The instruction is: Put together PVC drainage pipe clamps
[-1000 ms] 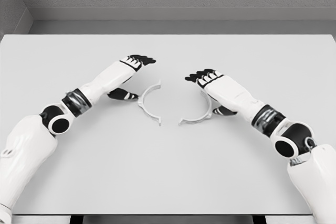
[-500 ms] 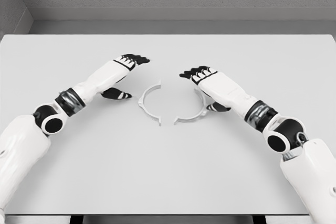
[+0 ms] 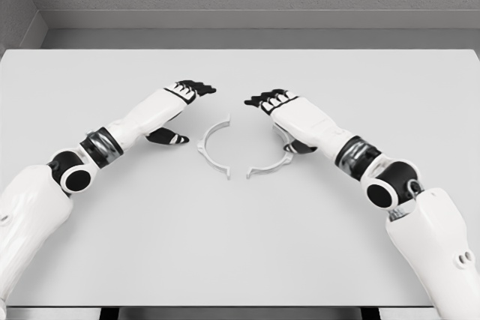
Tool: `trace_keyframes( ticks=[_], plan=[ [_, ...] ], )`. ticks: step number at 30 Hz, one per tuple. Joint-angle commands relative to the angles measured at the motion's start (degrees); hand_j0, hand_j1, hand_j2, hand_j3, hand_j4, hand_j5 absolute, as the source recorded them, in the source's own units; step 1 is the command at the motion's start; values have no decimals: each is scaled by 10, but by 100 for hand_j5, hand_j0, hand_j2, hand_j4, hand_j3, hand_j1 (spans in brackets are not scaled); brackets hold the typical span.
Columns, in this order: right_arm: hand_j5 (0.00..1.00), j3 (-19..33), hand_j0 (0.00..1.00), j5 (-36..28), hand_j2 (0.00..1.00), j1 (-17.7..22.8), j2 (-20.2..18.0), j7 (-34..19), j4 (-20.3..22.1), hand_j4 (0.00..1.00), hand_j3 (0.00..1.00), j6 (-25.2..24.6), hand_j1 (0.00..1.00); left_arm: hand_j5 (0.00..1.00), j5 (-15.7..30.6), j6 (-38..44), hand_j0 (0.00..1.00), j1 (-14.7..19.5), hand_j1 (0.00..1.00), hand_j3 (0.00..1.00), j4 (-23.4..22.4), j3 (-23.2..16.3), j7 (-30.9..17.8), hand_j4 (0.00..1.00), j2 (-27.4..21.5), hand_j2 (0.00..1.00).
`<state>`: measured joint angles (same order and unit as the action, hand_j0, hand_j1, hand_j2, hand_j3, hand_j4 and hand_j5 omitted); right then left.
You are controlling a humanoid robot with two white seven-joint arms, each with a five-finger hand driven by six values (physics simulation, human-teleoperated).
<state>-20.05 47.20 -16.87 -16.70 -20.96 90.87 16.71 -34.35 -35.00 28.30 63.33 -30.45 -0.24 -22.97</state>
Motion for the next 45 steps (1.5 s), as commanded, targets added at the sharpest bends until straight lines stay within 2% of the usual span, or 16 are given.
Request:
trace_keyframes(
  ticks=[1, 5, 6, 9, 12, 17, 31, 37, 45],
  plan=[
    [100, 0, 100, -3, 100, 0, 2, 0, 1, 100, 100, -1, 100, 100, 3, 0, 100, 0, 100, 100, 0, 0, 0, 100, 0, 100],
    [100, 10, 100, -4, 100, -8, 2, 0, 25, 100, 100, -2, 100, 100, 3, 0, 100, 0, 100, 100, 0, 0, 1, 100, 1, 100],
    [100, 35, 100, -4, 100, -4, 1, 0, 26, 100, 100, -1, 100, 100, 3, 0, 100, 0, 100, 100, 0, 0, 1, 100, 1, 100],
    [100, 51, 100, -3, 100, -7, -3, 0, -6, 100, 100, 0, 100, 100, 3, 0, 100, 0, 100, 100, 0, 0, 1, 100, 1, 100],
    [100, 50, 100, -2, 100, -13, -3, 1, -33, 100, 100, 1, 100, 100, 3, 0, 100, 2, 100, 100, -1, -13, 1, 100, 2, 100],
    [100, 44, 100, -1, 100, -14, 0, 1, -54, 100, 100, 1, 100, 100, -1, 0, 100, 2, 100, 100, -1, -14, 1, 100, 6, 100],
    [100, 14, 100, 12, 100, -28, 16, 2, -88, 100, 100, 0, 100, 100, 5, 0, 100, 6, 100, 100, -2, -6, 1, 100, -1, 100],
    [100, 14, 100, 13, 100, -29, 17, 2, -95, 100, 100, 0, 100, 100, 6, 0, 100, 8, 100, 100, -2, -6, 1, 100, -1, 100],
    [100, 13, 100, 13, 100, -32, 24, 1, -80, 100, 100, 0, 100, 100, 7, 0, 100, 8, 100, 100, -1, -7, 1, 100, -1, 100]
  ],
)
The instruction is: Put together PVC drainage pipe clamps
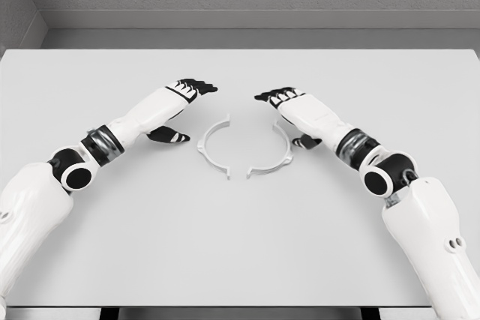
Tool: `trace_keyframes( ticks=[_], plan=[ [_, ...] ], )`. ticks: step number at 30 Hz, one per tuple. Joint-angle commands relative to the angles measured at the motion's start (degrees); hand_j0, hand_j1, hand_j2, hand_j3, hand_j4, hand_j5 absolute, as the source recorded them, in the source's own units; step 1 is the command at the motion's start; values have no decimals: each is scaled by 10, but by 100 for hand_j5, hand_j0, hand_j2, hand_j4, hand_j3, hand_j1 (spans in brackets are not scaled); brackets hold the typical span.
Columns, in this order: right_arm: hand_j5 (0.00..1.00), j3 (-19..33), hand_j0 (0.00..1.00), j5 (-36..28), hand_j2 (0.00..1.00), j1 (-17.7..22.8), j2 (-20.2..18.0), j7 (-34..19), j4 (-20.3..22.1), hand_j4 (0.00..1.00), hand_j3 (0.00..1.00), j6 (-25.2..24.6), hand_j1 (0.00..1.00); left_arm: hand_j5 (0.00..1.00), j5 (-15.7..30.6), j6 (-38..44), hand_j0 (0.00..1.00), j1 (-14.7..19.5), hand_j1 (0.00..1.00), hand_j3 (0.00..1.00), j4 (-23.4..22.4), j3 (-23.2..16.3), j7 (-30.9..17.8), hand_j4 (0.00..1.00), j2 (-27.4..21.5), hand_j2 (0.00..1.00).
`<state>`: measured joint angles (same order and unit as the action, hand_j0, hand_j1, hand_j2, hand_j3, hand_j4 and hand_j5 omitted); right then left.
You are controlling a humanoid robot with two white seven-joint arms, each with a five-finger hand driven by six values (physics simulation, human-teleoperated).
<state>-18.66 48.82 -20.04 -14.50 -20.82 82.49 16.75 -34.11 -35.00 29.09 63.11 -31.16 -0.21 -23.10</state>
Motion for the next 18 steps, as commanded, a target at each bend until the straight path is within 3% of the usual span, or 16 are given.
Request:
trace_keyframes(
  ticks=[1, 14, 17, 18],
  plan=[
    [100, -1, 100, -1, 100, 0, 4, 0, 4, 100, 100, -1, 100, 100, 5, 0, 100, 0, 100, 100, 1, 0, 0, 100, 0, 100],
    [100, 1, 100, 0, 100, -26, 11, 1, -5, 100, 100, -11, 100, 100, 3, 0, 100, 2, 100, 100, -2, -1, 0, 100, 1, 100],
    [100, 93, 100, -5, 100, -25, 5, 3, 18, 100, 100, -10, 100, 100, 2, 0, 100, 4, 100, 100, -3, -2, 0, 100, 1, 100],
    [100, 135, 100, -6, 100, -15, -2, 4, 61, 100, 100, -8, 100, 100, 2, 0, 100, 4, 100, 100, -3, -3, 0, 100, 1, 100]
  ],
)
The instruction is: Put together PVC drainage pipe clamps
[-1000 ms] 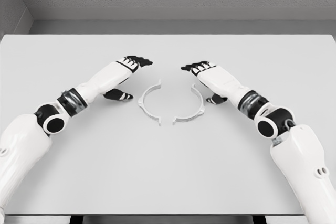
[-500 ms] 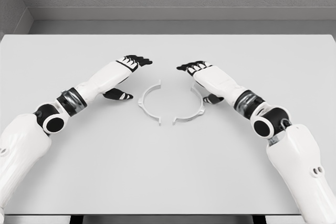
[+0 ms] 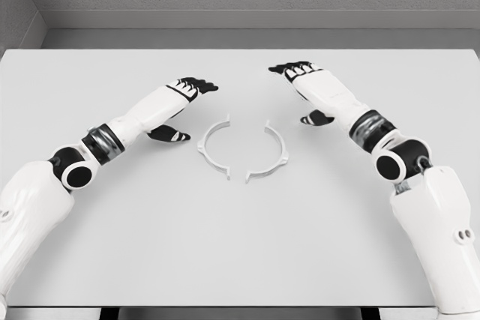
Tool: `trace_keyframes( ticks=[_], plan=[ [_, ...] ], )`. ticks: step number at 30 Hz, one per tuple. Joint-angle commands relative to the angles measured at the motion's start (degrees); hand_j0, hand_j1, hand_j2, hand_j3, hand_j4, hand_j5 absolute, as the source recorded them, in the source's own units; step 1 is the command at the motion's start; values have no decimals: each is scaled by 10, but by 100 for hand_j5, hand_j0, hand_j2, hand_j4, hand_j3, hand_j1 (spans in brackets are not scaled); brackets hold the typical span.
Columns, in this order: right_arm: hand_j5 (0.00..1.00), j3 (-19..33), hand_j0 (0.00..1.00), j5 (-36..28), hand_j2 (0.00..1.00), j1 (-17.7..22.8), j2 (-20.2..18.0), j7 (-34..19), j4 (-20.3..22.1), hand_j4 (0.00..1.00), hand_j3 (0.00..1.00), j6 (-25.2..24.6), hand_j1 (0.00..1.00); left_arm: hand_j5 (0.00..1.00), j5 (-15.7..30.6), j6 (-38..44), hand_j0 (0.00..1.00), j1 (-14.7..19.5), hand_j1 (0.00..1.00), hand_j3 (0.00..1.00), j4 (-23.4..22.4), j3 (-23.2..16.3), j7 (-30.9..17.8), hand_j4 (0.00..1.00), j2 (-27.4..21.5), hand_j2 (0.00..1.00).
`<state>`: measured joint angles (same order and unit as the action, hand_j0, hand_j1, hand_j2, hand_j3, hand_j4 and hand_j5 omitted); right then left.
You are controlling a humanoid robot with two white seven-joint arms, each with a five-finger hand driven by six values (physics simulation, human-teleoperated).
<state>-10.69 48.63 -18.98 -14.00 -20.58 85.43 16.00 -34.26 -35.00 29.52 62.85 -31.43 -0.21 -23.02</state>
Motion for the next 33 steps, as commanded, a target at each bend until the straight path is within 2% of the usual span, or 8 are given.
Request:
trace_keyframes(
  ticks=[1, 5, 7, 9, 12, 13, 15, 33],
  plan=[
    [100, 106, 100, -6, 100, 5, -9, 2, 79, 100, 100, 6, 100, 100, 2, 0, 100, 0, 100, 100, 0, -1, 0, 100, 1, 100],
    [100, 268, 100, -41, 100, 68, -4, 3, 158, 100, 100, 94, 100, 100, 1, 0, 100, -4, 100, 100, 3, -3, 0, 100, 4, 100],
    [100, 272, 100, -116, 100, 116, -38, -3, 157, 100, 100, 175, 100, 100, 2, 0, 100, -4, 100, 100, 5, -3, 0, 100, 5, 100],
    [100, 253, 100, -181, 100, 163, -110, -4, 149, 100, 100, 190, 100, 100, 3, 0, 100, -5, 100, 100, 13, -3, 0, 100, 5, 100],
    [100, 255, 100, -181, 100, 181, -116, -4, 149, 100, 100, 190, 100, 100, 3, 0, 100, -6, 100, 100, 14, -3, 0, 100, 5, 100],
    [100, 304, 100, -181, 100, 212, -114, -16, 149, 100, 100, 190, 100, 100, 3, 0, 100, -5, 100, 100, 15, -3, 0, 100, 5, 100],
    [100, 324, 100, -182, 100, 214, -110, -82, 149, 100, 100, 190, 100, 100, 3, 0, 100, -4, 100, 100, 15, -3, 0, 100, 5, 100],
    [100, 285, 100, -181, 100, 196, -106, -83, 151, 100, 100, 190, 100, 100, 2, 0, 100, -8, 100, 100, 20, -3, 0, 100, 20, 100]
  ],
)
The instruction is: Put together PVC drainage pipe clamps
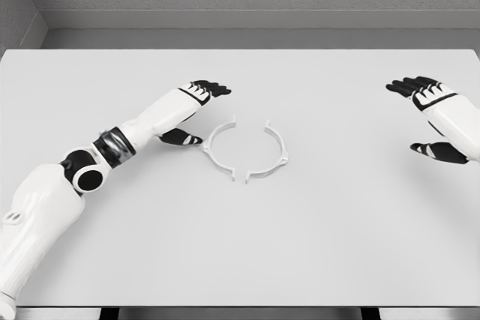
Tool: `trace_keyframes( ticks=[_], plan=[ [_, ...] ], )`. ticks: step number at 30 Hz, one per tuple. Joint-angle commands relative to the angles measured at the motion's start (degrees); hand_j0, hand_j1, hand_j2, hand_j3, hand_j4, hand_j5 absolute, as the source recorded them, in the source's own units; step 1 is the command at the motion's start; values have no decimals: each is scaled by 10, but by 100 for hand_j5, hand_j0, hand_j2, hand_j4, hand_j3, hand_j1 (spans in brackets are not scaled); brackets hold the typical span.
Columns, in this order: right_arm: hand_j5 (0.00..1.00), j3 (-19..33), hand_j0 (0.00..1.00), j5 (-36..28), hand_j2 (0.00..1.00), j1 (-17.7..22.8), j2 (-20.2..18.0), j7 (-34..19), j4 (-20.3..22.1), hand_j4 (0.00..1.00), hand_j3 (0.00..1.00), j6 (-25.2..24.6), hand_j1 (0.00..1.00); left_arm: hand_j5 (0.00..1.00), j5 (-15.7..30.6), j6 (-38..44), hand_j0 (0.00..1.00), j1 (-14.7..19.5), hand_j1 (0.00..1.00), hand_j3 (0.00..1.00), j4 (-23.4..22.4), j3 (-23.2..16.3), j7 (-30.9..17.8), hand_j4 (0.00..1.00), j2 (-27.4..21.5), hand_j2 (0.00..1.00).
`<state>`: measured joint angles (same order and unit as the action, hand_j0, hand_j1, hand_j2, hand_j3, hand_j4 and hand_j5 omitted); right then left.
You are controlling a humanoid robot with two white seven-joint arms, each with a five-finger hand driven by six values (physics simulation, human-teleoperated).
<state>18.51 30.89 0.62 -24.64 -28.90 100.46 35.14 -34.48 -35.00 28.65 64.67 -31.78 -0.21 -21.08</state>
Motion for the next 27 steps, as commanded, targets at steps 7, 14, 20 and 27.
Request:
trace_keyframes(
  ticks=[7, 14, 20, 27],
  plan=[
    [100, -10, 100, -5, 100, -1, 0, 0, 2, 100, 100, -1, 100, 100, 2, 0, 100, -1, 100, 100, 2, 1, 0, 100, 17, 100],
    [100, -9, 100, -4, 100, -3, 0, 0, 1, 100, 100, -1, 100, 100, 2, 0, 100, -1, 100, 100, 4, 1, 0, 100, 21, 100],
    [100, -10, 100, -4, 100, -4, -1, -1, 0, 100, 100, -1, 100, 100, 1, 0, 100, -16, 100, 100, 25, 0, -1, 100, 22, 100],
    [100, -10, 100, -4, 100, -4, -1, 0, -1, 100, 100, -1, 100, 100, 0, 0, 100, -17, 100, 100, 27, 0, -1, 100, 23, 100]
  ],
)
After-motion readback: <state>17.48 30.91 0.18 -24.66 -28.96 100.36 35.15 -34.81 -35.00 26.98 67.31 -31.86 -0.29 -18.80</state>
